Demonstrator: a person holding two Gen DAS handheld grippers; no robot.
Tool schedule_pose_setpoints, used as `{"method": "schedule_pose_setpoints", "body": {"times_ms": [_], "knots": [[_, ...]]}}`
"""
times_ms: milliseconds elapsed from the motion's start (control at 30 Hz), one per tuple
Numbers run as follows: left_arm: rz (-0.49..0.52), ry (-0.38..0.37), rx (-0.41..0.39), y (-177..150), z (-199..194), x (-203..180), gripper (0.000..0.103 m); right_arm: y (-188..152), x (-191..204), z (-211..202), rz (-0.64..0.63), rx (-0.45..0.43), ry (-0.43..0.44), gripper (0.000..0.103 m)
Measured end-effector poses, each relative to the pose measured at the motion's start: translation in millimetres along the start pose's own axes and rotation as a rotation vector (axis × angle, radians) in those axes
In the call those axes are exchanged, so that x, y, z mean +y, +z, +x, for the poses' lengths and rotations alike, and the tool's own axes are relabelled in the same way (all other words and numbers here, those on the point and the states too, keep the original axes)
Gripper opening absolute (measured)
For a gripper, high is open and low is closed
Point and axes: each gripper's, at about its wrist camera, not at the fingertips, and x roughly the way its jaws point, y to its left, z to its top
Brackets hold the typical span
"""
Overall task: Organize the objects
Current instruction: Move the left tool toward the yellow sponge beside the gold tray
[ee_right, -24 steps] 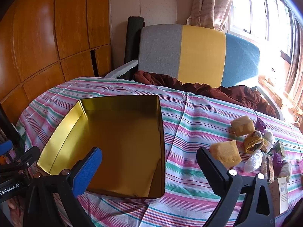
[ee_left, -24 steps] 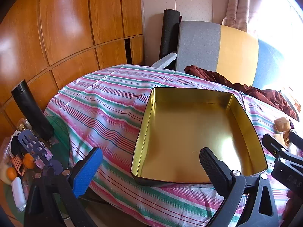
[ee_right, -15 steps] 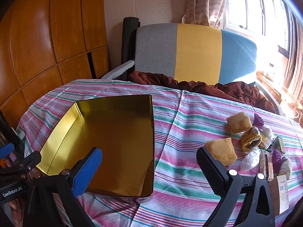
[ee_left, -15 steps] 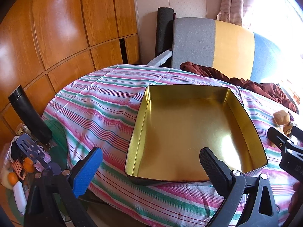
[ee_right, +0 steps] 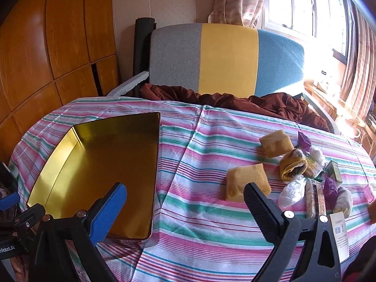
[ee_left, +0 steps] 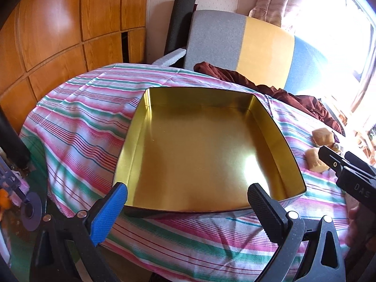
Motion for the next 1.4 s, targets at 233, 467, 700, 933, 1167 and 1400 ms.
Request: {"method": "schedule_pose_setpoints", "body": {"times_ms": [233,467,700,933,1167,1400], "knots": [[0.023,-0.023,0.018,-1,3,-8,0.103,-2,-22,2,0.017,0.018,-0.034,0.102],[0.055,-0.057,0.020,3,3,-20,0.103,-2,-65,-1,0.051,0.033,-0.105,0.102],[0.114,-0.091,0.028,5,6,-41,0.103,4,-120,-13,0.137,0.019,-0.169,0.102],[0.199,-0.171,0.019,8,3,-70,0.103,10,-210,-31,0.323,0.010,-0.240,0.102],[0.290,-0.264,0.023,17,3,-119,0.103,-12,-296,-35,0.525,-0.026,-0.309,0.102],[0.362,-0.308,0.076,24,23,-176,0.103,-36,-331,-33,0.718,-0.015,-0.247,0.102]]}}
